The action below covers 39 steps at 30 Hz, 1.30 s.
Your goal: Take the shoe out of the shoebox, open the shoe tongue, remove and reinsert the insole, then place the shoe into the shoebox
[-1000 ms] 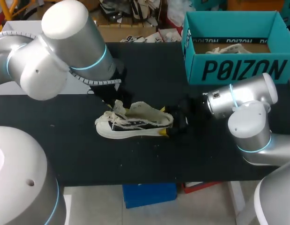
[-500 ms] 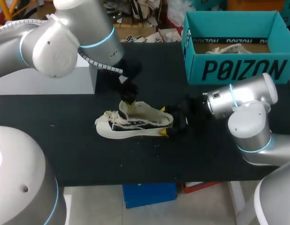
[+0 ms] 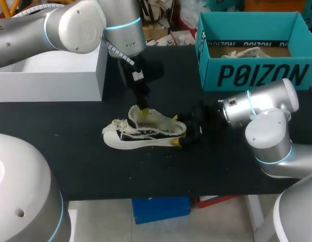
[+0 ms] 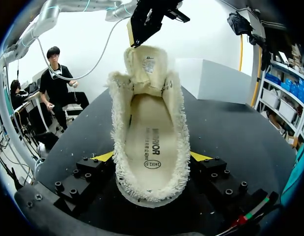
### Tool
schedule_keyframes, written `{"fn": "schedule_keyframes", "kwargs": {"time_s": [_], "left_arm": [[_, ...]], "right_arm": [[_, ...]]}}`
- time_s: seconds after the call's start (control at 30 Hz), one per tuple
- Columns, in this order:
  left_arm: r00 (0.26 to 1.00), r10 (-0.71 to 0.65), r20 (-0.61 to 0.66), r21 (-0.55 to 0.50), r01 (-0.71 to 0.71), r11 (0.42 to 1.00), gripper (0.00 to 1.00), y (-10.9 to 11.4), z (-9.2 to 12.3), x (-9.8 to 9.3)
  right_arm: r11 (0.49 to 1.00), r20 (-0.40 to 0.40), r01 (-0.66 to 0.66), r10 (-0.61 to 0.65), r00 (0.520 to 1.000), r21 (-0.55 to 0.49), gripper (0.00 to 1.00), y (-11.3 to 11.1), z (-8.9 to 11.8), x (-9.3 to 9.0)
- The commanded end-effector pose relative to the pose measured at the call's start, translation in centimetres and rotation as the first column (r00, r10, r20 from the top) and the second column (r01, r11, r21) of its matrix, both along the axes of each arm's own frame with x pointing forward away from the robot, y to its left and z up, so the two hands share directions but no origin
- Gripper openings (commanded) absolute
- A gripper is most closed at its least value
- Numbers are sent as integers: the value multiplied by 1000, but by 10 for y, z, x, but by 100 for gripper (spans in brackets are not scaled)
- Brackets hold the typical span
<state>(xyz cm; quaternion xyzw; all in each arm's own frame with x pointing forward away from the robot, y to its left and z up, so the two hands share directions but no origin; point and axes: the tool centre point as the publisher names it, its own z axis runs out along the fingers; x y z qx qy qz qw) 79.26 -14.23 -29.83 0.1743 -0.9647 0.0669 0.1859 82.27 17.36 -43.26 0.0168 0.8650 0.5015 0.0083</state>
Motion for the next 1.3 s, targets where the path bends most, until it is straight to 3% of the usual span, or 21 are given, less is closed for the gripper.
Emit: {"fn": "schedule_keyframes", "kwargs": {"time_s": [0.03, 0.13, 0.5, 0.83, 1.3], "left_arm": [[868, -420, -267, 146, 467, 872, 0, -4, -2, 9], [876, -456, -154, 192, 480, 856, 0, -1, -2, 10], [877, -473, 91, 102, 464, 880, 0, -4, 2, 19], [891, -438, 115, -47, 446, 894, 0, -8, -9, 20], [891, -438, 115, -47, 446, 894, 0, -8, -9, 20]], "right_arm": [[1000, 0, 2, -2, 1000, -1, 0, 0, -3, 0], [1000, 0, 2, -2, 1000, -1, 0, 0, -3, 0], [1000, 0, 2, -2, 1000, -1, 0, 0, -3, 0], [1000, 0, 2, -2, 1000, -1, 0, 0, -3, 0], [1000, 0, 2, -2, 1000, -1, 0, 0, -3, 0]]}}
